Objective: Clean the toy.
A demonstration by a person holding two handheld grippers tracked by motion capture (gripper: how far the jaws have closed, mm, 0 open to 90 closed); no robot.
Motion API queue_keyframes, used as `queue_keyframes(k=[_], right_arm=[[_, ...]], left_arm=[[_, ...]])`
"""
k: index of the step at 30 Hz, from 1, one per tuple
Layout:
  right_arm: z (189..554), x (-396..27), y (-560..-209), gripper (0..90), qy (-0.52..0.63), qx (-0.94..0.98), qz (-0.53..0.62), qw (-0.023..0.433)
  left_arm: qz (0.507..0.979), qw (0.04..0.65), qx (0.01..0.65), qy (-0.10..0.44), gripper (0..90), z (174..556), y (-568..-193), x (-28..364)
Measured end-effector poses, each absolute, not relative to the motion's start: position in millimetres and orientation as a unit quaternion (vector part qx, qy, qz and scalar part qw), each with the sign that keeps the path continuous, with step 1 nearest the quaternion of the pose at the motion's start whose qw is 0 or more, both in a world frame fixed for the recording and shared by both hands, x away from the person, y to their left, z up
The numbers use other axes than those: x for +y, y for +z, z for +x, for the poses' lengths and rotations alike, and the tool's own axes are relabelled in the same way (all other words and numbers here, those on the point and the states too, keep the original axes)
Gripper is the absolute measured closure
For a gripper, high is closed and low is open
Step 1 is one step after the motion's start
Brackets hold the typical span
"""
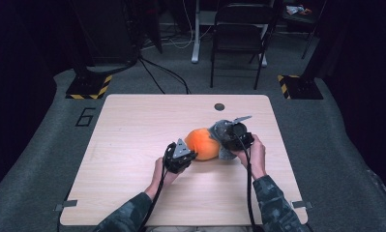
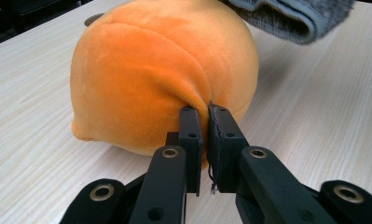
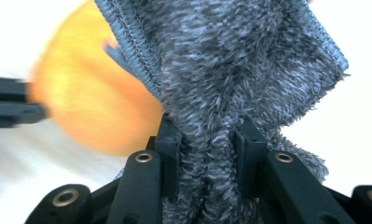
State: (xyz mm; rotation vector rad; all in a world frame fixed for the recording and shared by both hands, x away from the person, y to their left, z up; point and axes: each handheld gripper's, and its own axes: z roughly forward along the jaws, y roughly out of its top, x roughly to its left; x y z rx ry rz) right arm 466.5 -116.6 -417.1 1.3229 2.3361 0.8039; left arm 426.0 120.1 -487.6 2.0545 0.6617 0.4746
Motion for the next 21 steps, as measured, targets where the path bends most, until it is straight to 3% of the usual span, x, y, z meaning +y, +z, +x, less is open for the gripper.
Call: queue_keyframes(k=[5, 13, 21], right_arm=[[463.8, -99.8, -428.4, 68.1, 0.265, 0.835, 0.451, 0.172], [467.6, -104.9, -434.5, 68.1, 0.269, 0.829, 0.459, 0.171], [470.7, -109.3, -436.1, 68.1, 0.27, 0.825, 0.467, 0.167]], left_arm=[[0.832, 0.447, 0.267, 0.192, 83.1, 425.9, -488.0, 119.6], [0.842, 0.421, 0.261, 0.211, 62.7, 419.9, -484.1, 115.7], [0.839, 0.402, 0.281, 0.237, 56.3, 417.3, -484.0, 118.6]])
